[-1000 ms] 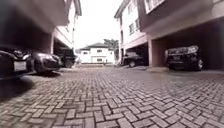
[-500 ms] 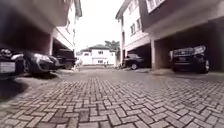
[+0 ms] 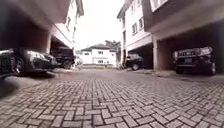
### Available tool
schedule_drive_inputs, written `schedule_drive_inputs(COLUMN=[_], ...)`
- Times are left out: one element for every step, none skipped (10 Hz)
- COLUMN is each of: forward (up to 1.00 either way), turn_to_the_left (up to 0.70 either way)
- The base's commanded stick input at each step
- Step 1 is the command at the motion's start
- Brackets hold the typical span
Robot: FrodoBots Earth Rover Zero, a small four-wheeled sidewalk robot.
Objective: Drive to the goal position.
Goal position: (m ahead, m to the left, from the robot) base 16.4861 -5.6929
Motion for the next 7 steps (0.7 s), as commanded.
schedule_drive_inputs(forward=[0.69, 0.69, 0.69, 0.69, 0.69, 0.69, 0.69], turn_to_the_left=[0.03, 0.03, 0.03, 0.03, 0.03, 0.03, 0.03])
